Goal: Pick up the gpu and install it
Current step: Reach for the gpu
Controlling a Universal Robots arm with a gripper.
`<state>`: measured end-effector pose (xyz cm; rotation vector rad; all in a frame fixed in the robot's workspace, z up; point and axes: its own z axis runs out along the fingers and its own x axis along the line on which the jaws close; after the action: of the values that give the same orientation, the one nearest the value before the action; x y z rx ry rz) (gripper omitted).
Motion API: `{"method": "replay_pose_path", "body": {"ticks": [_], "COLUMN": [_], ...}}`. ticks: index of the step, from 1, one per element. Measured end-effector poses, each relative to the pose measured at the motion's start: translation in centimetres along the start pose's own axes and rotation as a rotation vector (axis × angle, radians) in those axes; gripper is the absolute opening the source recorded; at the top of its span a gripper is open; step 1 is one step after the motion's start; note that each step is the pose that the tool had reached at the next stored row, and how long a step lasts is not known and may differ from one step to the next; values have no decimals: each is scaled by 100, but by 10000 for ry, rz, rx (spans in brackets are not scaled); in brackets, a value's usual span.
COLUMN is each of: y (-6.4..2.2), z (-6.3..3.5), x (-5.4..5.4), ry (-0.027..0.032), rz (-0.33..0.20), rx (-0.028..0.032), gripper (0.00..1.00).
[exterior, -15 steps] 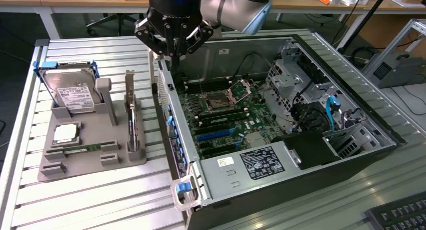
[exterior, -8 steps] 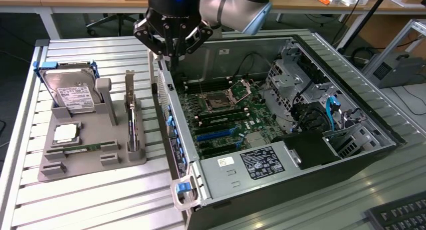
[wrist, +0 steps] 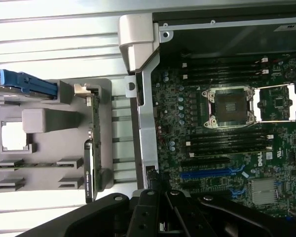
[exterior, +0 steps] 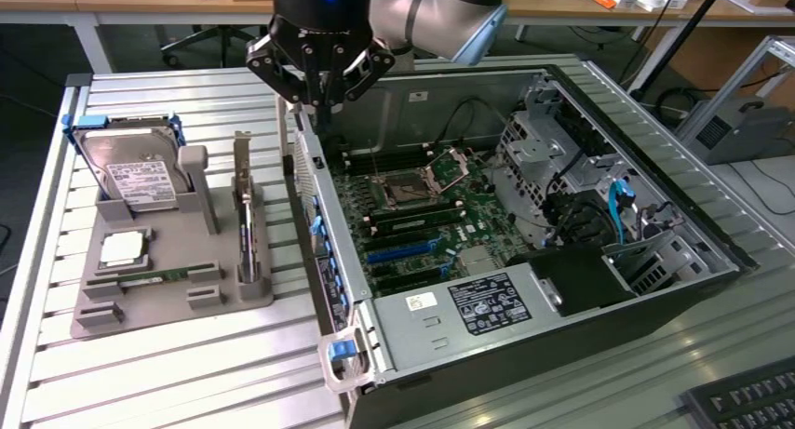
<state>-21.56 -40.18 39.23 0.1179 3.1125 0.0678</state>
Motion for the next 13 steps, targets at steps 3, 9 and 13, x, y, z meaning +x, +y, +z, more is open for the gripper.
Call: {"method": "replay_pose_path", "body": {"ticks": [3,9,13], "y": [-1,-3,-5], "z": [0,0,0], "x": [5,17,27], "ry": [0,0,0], "rz": [0,0,1], "rx": [0,0,0], "gripper": [11,11,11]}}
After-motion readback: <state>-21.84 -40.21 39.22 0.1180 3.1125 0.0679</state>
